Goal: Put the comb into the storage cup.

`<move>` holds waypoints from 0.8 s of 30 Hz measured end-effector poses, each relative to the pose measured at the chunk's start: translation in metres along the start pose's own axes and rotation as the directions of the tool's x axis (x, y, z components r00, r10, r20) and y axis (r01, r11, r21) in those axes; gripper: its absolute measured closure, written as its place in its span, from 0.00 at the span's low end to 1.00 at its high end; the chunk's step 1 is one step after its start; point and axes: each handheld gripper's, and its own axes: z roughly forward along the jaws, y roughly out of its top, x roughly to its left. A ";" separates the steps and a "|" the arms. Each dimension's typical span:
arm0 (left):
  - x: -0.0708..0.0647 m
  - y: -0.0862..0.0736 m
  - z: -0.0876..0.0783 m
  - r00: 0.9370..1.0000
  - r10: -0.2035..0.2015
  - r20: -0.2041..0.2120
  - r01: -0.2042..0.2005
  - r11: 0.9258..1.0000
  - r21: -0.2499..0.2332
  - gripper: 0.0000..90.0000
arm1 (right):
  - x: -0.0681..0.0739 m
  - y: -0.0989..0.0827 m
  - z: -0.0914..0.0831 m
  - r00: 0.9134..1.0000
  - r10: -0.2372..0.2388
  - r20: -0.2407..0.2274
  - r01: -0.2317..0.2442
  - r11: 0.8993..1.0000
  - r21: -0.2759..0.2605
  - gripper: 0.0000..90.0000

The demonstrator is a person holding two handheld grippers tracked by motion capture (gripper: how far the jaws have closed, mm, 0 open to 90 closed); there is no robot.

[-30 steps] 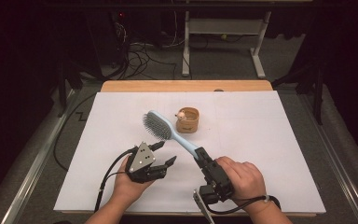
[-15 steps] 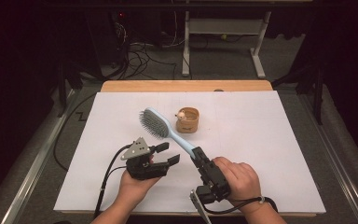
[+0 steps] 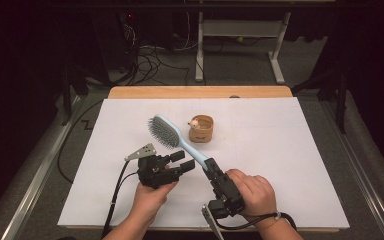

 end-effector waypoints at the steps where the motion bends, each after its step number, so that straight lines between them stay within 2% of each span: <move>1: 0.001 0.000 0.000 1.000 -0.011 0.008 0.011 1.000 -0.005 0.38 | 0.000 0.000 0.000 1.000 -0.004 0.002 0.004 1.000 -0.001 0.69; 6: 0.003 0.000 0.002 0.998 -0.058 0.034 0.058 0.998 -0.026 0.37 | 0.001 0.000 0.000 1.000 0.006 0.006 -0.006 1.000 0.002 0.69; 10: 0.005 0.001 0.004 0.994 -0.091 0.053 0.094 0.995 -0.042 0.37 | 0.001 0.001 0.000 1.000 -0.009 0.003 0.009 1.000 0.001 0.69; 12: 0.006 0.001 0.005 0.992 -0.108 0.061 0.111 0.993 -0.047 0.37 | 0.003 0.002 0.000 1.000 0.011 0.005 -0.011 1.000 0.004 0.69; 14: 0.007 0.001 0.007 0.990 -0.122 0.065 0.125 0.991 -0.052 0.37 | 0.002 0.002 0.000 1.000 -0.016 0.006 0.016 1.000 -0.006 0.69; 15: 0.008 0.002 0.007 0.990 -0.122 0.066 0.126 0.990 -0.060 0.37 | 0.003 0.002 0.000 1.000 -0.011 0.008 0.011 1.000 -0.008 0.69; 24: 0.013 0.002 0.012 0.975 -0.191 0.111 0.200 0.977 -0.071 0.43 | 0.003 0.002 0.000 1.000 -0.011 0.014 0.012 1.000 -0.006 0.69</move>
